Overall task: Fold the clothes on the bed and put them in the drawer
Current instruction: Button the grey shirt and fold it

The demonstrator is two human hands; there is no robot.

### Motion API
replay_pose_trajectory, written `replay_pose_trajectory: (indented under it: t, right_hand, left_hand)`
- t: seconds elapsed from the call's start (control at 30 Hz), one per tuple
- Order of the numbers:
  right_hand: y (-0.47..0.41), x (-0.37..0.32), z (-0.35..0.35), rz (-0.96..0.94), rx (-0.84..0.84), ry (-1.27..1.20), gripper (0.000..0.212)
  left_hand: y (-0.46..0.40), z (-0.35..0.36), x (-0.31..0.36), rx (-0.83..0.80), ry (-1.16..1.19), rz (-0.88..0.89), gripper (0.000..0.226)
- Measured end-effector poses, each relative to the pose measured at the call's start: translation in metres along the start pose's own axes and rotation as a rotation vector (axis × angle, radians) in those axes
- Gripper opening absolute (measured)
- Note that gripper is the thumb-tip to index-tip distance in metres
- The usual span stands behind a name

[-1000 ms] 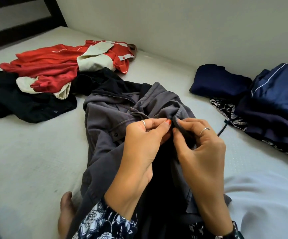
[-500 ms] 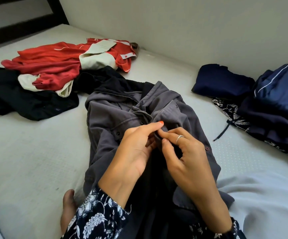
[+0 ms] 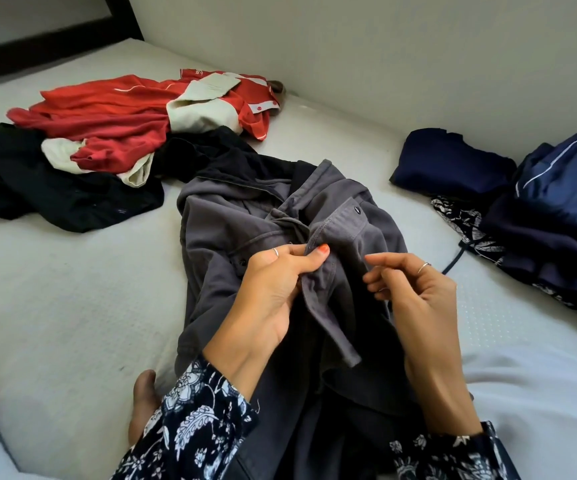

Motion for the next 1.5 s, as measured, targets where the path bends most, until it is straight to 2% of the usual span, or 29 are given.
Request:
replay_pose_trajectory:
  t: [0.17,0.23,0.33,0.4,0.47,0.57,0.6,0.67,0.73,0.87,0.97,1.1,1.27,1.4,1.5]
  right_hand:
    - [-0.002,0.002,0.004,0.01,0.003,0.012,0.027]
    - [-0.006,-0.003,0.0,-0.002,0.012,-0.013,0.024]
    - [-0.017,-0.006,-0.004,0.033,0.004,-0.02,0.024]
    - [-0.026,-0.003,-0.004,0.085,-0.059,0.06,0.023]
    - [-0.03,0.0,-0.002,0.116,-0.148,0.18,0.017]
    - [-0.035,-0.002,0.001,0.077,-0.173,0.226,0.02]
    - [-0.038,-0.004,0.003,0.065,-0.17,0.235,0.019]
    - [-0.048,-0.007,0.008,0.052,-0.202,0.275,0.015]
    - [-0.058,-0.007,0.013,0.038,-0.272,0.347,0.011]
    - [-0.068,0.0,0.018,0.038,-0.403,0.458,0.01]
    - [-0.075,0.007,0.018,0.046,-0.436,0.531,0.011]
    - [-0.093,0.01,0.019,0.026,-0.446,0.624,0.009]
    - [-0.125,0.023,0.019,0.055,-0.403,0.7,0.019]
    - [-0.151,0.037,0.019,0.171,-0.343,0.682,0.033]
    - [-0.17,0.053,0.021,0.33,-0.308,0.613,0.039]
  left_hand:
    - [0.015,-0.006,0.006,-0.098,-0.123,-0.029,0.004]
    - [0.022,-0.019,0.008,-0.18,-0.268,-0.06,0.008]
    - [0.027,-0.047,0.003,-0.299,-0.588,-0.16,0.037]
    - [0.033,-0.064,0.001,-0.374,-0.786,-0.22,0.033]
    - [0.042,-0.076,-0.002,-0.558,-0.916,-0.276,0.023]
    - [0.062,-0.081,-0.003,-0.956,-1.118,-0.374,0.009]
    - [0.067,-0.081,-0.003,-1.043,-1.188,-0.425,0.004]
    - [0.066,-0.076,-0.002,-1.1,-1.309,-0.409,0.012]
    - [0.058,-0.068,0.008,-1.018,-1.333,-0.289,0.015]
    - [0.028,-0.067,0.036,-0.574,-1.004,-0.153,0.011]
    - [0.004,-0.073,0.056,-0.365,-0.787,-0.126,0.02]
    - [-0.028,-0.084,0.075,-0.212,-0.688,-0.121,0.023]
    - [-0.07,-0.109,0.089,0.012,-0.549,-0.077,0.013]
    - [-0.106,-0.136,0.099,0.325,-0.368,0.062,0.018]
    - [-0.131,-0.168,0.102,0.514,-0.427,0.1,0.022]
Point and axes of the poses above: each hand's wrist, its own y-axis away from the middle knuckle, its own z-axis out of the palm, x = y × z, the point moved 2 cm from there along -y, towards the middle knuckle, and after that the axes turned 10 degrees about -z, right-handed, at the moved point
